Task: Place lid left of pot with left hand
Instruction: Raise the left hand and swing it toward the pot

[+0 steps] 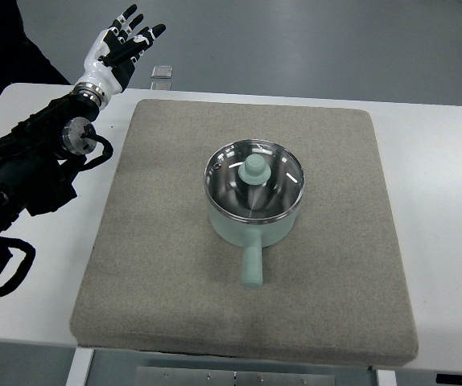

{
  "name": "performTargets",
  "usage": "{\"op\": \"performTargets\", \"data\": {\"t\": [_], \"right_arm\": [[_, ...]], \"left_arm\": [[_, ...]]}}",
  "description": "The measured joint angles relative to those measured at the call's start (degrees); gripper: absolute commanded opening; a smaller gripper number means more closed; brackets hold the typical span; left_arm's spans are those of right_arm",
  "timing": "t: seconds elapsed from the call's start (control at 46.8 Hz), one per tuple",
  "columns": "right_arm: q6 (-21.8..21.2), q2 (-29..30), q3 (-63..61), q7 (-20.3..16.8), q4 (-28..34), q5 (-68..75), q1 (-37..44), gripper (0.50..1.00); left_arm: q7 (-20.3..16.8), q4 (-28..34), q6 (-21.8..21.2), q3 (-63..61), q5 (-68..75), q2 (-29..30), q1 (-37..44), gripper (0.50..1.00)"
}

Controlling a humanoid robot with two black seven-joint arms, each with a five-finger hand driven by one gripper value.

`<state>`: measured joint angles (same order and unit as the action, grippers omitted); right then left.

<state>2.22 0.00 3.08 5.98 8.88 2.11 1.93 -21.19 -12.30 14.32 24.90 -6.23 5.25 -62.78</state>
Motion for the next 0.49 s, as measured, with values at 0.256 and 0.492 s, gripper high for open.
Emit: {"op": "performTargets", "data": {"t": [0.256, 0.492], "right_arm": [[0.02, 0.0, 0.0, 0.0, 0.0, 0.0, 0.0, 0.924], [0.04, 0.0, 0.0, 0.0, 0.0, 0.0, 0.0, 0.924]], "left_arm": [[-1.21, 0.06, -0.04, 0.15, -0.19, -0.03, 0.26, 0.994], [-1.22, 0.0, 0.18, -0.36, 0.49, -0.05, 0.23, 0.992]]}}
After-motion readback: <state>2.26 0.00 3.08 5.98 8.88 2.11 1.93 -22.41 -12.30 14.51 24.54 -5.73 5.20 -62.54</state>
